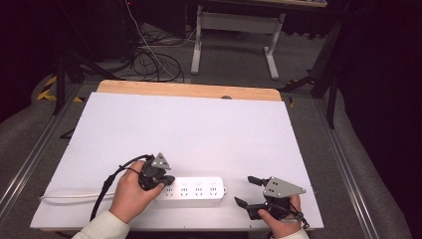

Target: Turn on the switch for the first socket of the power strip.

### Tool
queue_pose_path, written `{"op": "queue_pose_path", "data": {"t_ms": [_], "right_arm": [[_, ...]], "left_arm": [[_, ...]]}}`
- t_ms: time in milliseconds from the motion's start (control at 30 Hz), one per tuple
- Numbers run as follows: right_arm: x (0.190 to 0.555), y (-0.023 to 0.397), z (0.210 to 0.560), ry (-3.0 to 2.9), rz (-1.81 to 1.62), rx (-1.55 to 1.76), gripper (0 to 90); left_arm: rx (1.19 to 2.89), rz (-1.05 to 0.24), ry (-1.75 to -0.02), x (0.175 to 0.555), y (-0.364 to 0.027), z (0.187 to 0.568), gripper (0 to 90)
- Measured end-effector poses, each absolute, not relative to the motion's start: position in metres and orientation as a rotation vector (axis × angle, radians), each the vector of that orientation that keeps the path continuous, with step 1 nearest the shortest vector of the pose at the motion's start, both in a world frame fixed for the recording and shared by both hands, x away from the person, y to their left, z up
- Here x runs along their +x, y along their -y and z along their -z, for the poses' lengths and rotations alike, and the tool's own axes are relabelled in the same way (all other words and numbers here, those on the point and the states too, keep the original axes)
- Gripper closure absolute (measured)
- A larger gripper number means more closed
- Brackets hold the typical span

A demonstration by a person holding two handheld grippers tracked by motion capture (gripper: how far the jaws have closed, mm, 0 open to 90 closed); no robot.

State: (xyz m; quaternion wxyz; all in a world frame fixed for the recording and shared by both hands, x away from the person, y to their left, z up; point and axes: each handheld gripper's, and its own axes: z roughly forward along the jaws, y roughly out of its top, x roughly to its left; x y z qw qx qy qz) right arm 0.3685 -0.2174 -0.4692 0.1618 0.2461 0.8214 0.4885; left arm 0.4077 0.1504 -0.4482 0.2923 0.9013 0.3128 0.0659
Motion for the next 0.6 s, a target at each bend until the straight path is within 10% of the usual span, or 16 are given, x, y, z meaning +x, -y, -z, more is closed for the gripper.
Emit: {"op": "queue_pose_path", "data": {"t_ms": [600], "right_arm": [[0.3695, 0.2165, 0.4706, -2.349, -1.393, 0.706, 20.9]], "left_arm": [[2.359, -0.134, -0.869, 0.4126, -0.1571, 0.4446, 90.0]]}}
